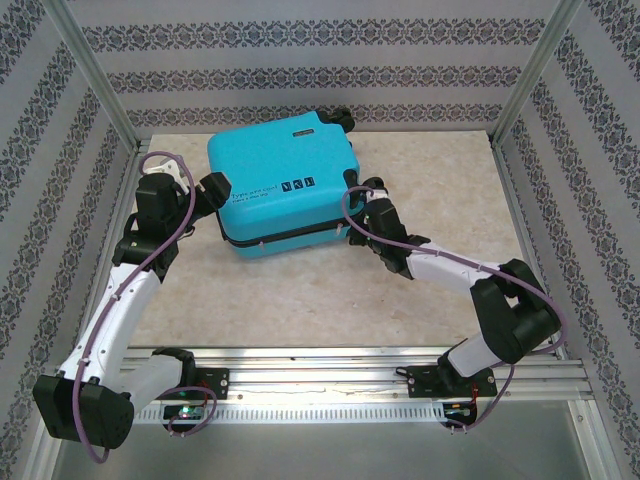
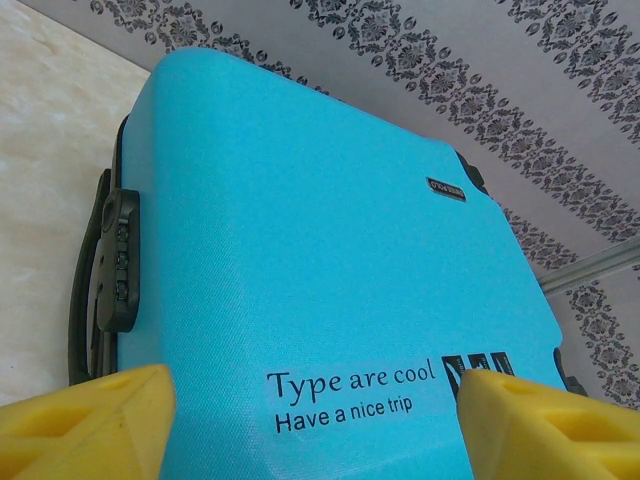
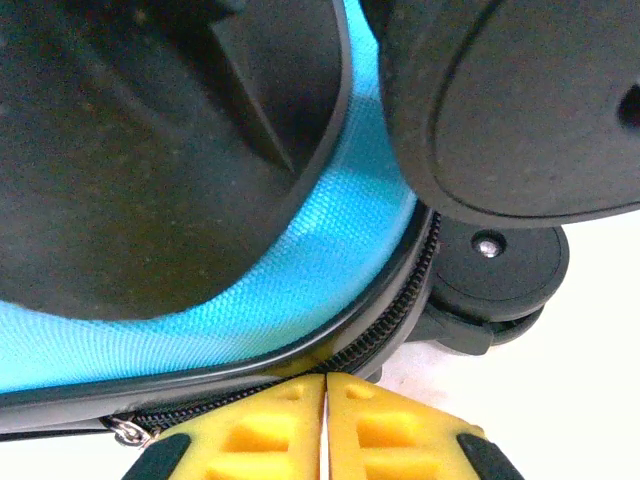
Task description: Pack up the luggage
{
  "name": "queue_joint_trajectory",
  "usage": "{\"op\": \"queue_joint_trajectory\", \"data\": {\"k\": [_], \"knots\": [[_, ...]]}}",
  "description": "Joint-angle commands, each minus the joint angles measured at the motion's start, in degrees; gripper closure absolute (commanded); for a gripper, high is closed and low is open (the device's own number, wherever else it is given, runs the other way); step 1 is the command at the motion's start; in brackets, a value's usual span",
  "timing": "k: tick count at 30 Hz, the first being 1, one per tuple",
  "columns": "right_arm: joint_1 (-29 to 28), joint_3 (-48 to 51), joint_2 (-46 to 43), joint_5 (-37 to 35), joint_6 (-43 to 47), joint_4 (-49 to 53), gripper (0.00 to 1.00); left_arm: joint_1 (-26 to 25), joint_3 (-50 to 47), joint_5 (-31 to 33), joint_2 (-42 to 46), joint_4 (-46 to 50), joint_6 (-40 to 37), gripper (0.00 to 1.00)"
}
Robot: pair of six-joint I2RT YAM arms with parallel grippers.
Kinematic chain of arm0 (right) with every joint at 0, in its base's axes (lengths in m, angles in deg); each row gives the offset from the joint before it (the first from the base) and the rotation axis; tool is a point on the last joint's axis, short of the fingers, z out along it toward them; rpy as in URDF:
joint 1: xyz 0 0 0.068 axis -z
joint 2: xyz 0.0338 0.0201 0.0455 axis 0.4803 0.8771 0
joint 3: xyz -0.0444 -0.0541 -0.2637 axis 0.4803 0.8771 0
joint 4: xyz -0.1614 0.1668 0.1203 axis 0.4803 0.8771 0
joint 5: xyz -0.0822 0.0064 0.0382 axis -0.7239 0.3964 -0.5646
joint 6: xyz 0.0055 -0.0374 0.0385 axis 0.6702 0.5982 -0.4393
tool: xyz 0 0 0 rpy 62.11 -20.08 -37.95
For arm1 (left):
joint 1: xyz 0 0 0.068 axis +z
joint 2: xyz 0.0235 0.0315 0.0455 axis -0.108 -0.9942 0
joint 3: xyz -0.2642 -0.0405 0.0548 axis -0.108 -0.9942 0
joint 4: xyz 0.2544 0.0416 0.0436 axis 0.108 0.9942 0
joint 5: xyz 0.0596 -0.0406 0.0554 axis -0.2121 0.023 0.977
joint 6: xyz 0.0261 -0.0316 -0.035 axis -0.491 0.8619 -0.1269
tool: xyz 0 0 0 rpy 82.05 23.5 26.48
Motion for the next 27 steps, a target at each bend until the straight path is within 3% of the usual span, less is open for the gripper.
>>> {"op": "queue_joint_trajectory", "data": {"k": [1,16,27], "knots": [[-1.4,-2.4,0.3,6.2,1.1,-1.4,0.93,-0.3,-0.3,0.0,0.9,-1.0,0.0,0.25],[-3.1,-1.4,-1.2,8.0,0.9,-2.0,0.95,-0.4,-0.2,-0.2,1.1,-1.1,0.2,0.25],[-2.3,-4.3,2.0,1.0,1.2,0.3,0.95,-0.3,0.4,-0.4,1.3,-0.7,0.0,0.25]]}}
